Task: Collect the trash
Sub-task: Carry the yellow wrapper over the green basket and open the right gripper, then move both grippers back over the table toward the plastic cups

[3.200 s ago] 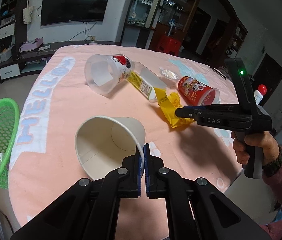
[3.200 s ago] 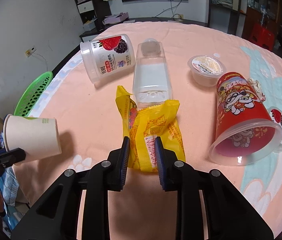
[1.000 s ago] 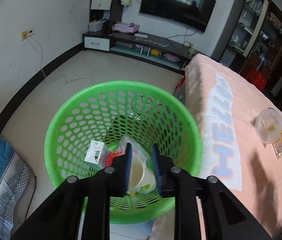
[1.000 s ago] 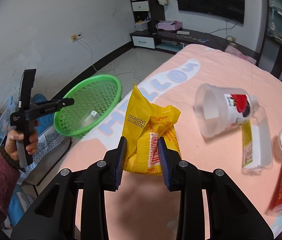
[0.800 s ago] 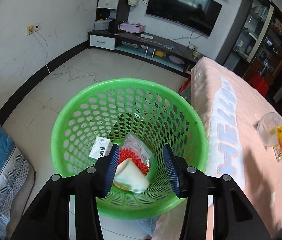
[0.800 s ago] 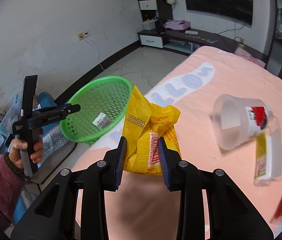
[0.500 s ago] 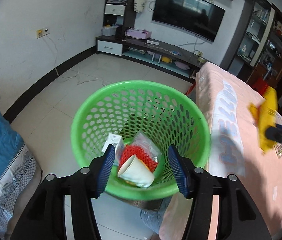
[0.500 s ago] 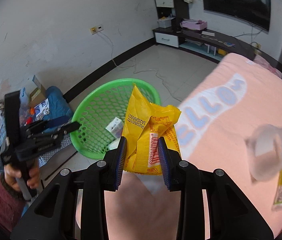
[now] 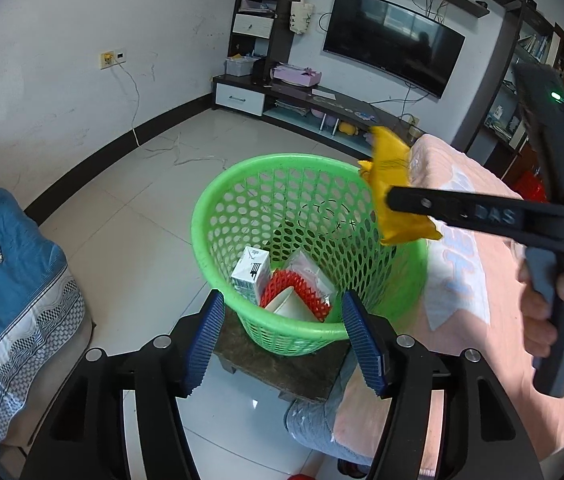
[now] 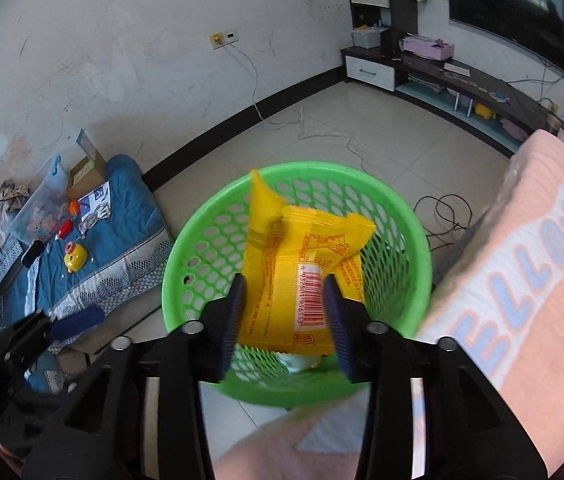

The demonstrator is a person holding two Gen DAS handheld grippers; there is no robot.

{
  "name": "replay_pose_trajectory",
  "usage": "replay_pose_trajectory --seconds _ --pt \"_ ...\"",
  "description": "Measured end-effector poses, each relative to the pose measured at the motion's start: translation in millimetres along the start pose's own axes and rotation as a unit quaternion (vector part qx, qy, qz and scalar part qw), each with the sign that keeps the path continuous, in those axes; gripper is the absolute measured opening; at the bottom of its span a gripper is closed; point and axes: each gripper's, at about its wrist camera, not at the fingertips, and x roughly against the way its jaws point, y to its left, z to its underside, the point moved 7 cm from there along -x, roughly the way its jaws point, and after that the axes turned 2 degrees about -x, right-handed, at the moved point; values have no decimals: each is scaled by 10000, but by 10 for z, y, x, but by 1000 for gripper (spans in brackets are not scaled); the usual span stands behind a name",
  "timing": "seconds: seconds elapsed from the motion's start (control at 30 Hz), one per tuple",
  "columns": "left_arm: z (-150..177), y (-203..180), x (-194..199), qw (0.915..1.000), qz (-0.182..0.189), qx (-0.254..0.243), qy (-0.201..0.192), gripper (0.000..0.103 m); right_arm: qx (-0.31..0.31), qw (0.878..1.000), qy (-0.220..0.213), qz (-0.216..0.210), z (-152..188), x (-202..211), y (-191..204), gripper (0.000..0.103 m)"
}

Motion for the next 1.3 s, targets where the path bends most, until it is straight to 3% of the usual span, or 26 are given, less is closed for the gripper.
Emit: replay_pose_trajectory --seconds 0.13,0.43,0.7,1.03,1.3 --pt "33 7 8 10000 24 67 7 60 -47 9999 -98 -94 -69 -10 39 63" --pt "-8 -76 51 9999 99 51 -31 60 19 9995 -284 -123 -66 277 -21 67" --pt "-55 -306 117 9996 233 -105 -111 62 -74 9988 -459 158 134 732 -304 70" --pt "-89 -934 235 9965 618 -516 -232 66 -546 9937 -604 776 789 1336 -910 74" --pt "-80 -1593 196 9911 962 -907 -158 68 -1106 9819 -671 1385 1292 1862 -1566 75"
